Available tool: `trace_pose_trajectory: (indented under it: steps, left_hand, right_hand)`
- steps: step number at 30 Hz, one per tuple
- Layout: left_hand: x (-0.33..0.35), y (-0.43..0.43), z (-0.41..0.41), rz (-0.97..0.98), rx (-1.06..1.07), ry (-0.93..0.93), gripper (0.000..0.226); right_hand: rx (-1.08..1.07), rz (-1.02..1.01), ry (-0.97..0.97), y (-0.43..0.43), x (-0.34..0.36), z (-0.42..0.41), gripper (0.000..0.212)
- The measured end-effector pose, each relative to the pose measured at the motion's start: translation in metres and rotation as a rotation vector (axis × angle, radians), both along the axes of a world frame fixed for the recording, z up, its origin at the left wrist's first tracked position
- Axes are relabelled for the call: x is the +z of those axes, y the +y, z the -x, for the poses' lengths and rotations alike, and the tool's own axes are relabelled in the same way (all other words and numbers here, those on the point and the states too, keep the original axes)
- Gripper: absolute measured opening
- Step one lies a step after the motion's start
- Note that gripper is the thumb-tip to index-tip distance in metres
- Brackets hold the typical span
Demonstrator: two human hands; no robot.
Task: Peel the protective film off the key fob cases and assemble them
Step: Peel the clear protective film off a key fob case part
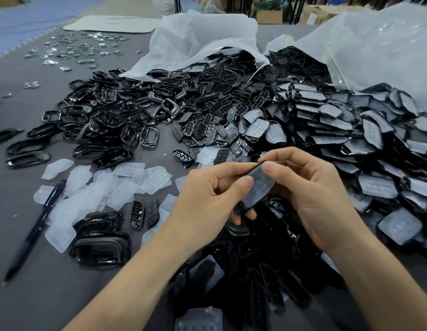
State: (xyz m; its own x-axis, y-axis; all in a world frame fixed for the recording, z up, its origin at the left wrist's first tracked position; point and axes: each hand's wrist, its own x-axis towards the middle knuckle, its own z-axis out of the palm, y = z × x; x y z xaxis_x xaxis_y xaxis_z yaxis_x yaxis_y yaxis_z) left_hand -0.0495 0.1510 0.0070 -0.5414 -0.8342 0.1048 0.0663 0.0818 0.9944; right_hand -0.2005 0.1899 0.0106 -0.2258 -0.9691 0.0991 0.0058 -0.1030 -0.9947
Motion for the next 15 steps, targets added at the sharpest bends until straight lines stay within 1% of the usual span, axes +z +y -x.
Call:
trace_pose_trajectory:
  steps: [3, 5, 11, 15]
  left_hand:
    - [-0.0018, 0.0017, 0.0006, 0.018, 0.003, -0.022, 0.028]
    - [-0.0033, 0.003, 0.001, 0.029, 0.014, -0.023, 0.03]
    - [-0.0059, 0.0054, 0.0039, 0.026, 0.039, 0.002, 0.036]
    - [-0.0043, 0.005, 0.0044, 0.054, 0.065, -0.004, 0.031]
  right_hand:
    - [-0.05, 0.032, 0.09, -0.0007, -0.0014, -0.0005, 0.018]
    - [-0.064, 0.043, 0.118, -0.0009, -0.0013, -0.0012, 0.021]
    - [-0.131, 0.083, 0.153, -0.0009, -0.004, -0.0046, 0.021]
    - [-0.127, 0.114, 0.188, -0.0003, -0.0064, -0.0059, 0.015]
